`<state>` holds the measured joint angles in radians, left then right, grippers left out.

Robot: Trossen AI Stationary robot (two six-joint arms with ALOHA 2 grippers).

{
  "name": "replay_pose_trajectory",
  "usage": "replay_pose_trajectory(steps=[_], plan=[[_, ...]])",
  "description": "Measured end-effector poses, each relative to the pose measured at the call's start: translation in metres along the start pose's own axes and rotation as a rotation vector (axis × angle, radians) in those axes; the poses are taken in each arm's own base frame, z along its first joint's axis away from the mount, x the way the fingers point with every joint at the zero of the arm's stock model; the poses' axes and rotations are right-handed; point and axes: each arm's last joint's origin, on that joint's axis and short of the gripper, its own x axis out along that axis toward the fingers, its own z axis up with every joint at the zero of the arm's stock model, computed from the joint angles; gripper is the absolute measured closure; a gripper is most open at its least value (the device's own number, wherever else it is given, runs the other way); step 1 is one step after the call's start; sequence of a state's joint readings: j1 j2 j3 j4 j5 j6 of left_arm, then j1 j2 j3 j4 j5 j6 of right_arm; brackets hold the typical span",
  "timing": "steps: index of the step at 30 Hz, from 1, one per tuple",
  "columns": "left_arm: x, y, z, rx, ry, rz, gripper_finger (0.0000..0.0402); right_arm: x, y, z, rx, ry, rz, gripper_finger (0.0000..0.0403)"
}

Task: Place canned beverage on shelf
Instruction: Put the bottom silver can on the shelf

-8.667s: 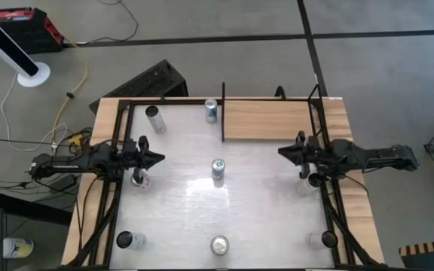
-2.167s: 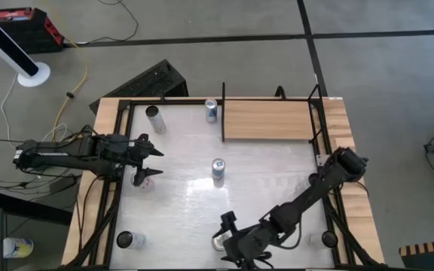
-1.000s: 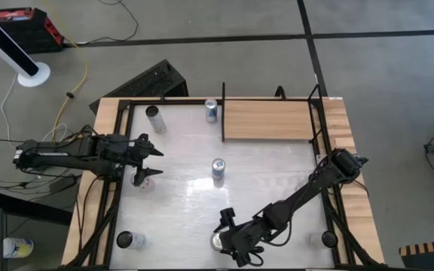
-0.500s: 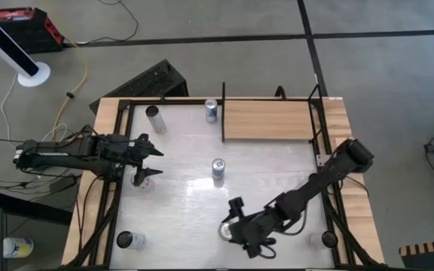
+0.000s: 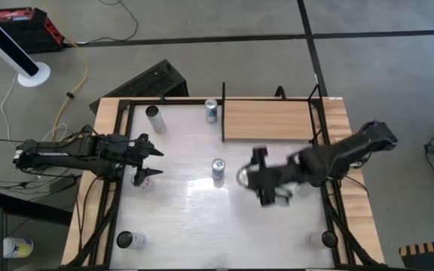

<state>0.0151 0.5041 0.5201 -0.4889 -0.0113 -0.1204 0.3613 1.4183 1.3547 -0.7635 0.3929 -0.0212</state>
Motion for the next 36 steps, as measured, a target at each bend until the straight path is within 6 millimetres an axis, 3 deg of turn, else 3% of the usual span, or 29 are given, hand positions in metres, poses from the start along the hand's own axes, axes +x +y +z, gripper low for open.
replay_pose_trajectory(steps=[9,21,29,36], plan=[[0.0,0.0,0.0,-0.004,0.0,0.007,0.0086,0.022,-0.118,-0.056,0.124,-0.103,-0.168,0.0088],[0.0,0.002,-0.001,-0.02,0.001,0.069,0.0086,0.064,-0.237,-0.098,0.189,-0.076,-0.166,0.0083],[0.0,0.003,-0.001,-0.022,0.002,0.085,0.0086,0.084,-0.293,-0.117,0.257,-0.098,-0.104,0.0083],[0.0,0.003,-0.001,-0.023,0.003,0.085,0.0086,0.103,-0.315,-0.137,0.266,-0.022,-0.094,0.0083]])
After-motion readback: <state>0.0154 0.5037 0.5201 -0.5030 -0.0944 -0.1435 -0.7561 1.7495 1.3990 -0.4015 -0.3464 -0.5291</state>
